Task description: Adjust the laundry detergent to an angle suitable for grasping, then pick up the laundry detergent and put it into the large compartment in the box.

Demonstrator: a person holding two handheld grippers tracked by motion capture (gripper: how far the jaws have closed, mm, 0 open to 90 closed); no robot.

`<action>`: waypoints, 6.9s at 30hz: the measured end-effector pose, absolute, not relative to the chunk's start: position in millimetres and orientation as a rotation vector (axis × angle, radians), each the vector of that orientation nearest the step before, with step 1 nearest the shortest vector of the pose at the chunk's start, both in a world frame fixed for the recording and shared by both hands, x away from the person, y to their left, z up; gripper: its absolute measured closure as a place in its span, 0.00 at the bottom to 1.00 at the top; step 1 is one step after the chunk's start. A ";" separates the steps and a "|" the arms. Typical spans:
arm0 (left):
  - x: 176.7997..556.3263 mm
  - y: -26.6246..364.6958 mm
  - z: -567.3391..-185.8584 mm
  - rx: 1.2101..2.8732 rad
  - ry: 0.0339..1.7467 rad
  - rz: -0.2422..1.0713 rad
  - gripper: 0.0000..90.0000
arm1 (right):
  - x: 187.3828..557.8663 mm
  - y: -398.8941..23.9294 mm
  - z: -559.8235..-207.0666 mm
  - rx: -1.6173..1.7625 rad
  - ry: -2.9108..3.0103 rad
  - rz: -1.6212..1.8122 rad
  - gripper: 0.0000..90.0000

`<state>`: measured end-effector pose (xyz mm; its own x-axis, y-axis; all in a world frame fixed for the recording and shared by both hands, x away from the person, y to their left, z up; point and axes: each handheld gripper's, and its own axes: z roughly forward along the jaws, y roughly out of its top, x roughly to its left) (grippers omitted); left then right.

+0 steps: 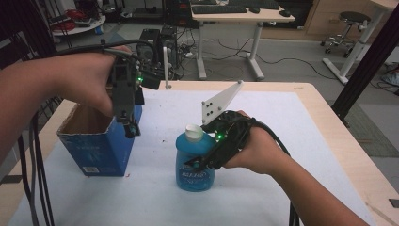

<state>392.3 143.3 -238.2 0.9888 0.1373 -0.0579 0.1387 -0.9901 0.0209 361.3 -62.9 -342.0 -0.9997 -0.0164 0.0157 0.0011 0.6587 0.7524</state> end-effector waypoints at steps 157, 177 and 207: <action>371.2 74.8 -251.1 2.882 0.050 -0.096 0.02 | 361.1 -154.5 -218.6 -0.007 -3.240 -0.311 0.01; 365.3 45.9 -279.1 2.952 -0.011 -0.050 0.02 | 362.4 -156.7 -220.5 -0.017 -3.240 -0.312 0.01; 361.4 35.4 -297.9 3.030 -0.035 0.005 0.04 | 366.2 -159.3 -224.2 -0.043 -3.244 -0.318 0.01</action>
<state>361.4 35.4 -297.9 0.9997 -0.0226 0.0045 -0.0229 -0.9935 0.1112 366.2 -159.3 -224.2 -0.9927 0.0376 -0.1149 0.0146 0.9807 0.1950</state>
